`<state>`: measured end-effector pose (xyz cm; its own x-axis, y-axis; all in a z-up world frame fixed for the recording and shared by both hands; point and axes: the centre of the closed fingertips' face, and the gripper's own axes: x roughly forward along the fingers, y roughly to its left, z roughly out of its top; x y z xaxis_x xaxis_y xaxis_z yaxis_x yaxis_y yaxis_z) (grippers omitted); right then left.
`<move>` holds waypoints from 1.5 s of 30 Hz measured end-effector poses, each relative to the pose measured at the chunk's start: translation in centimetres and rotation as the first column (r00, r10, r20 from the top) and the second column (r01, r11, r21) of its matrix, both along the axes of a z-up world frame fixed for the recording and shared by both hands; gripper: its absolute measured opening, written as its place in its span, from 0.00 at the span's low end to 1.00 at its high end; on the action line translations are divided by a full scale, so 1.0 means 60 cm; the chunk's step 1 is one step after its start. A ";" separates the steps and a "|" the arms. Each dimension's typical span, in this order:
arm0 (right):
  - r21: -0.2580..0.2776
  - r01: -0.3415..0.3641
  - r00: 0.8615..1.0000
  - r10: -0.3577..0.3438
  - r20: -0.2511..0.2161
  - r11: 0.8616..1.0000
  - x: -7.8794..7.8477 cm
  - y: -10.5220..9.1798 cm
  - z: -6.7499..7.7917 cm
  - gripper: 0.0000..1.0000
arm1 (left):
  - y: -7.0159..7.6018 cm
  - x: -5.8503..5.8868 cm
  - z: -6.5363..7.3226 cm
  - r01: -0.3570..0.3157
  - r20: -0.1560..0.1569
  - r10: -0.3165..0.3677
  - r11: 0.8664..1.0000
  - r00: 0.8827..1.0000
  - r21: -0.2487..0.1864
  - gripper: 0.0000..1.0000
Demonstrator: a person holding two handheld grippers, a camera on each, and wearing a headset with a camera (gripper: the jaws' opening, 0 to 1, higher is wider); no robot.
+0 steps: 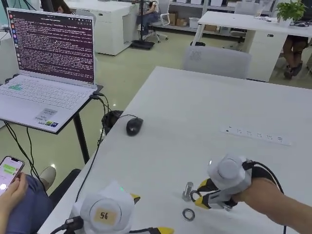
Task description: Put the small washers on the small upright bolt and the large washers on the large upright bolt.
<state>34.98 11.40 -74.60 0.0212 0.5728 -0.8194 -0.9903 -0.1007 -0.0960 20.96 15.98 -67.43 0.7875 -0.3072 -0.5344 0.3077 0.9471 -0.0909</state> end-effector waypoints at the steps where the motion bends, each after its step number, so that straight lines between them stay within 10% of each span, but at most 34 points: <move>1: 0.002 0.010 1.000 -0.010 0.001 1.000 0.006 0.003 0.003 0.23 | 0.000 0.000 0.001 -0.002 0.001 0.002 1.000 1.000 -0.002 0.61; 45: -0.161 0.046 0.998 -0.051 -0.028 0.986 0.039 0.036 -0.069 0.24 | 0.024 -0.006 -0.009 -0.048 -0.015 0.048 0.999 0.999 -0.011 0.61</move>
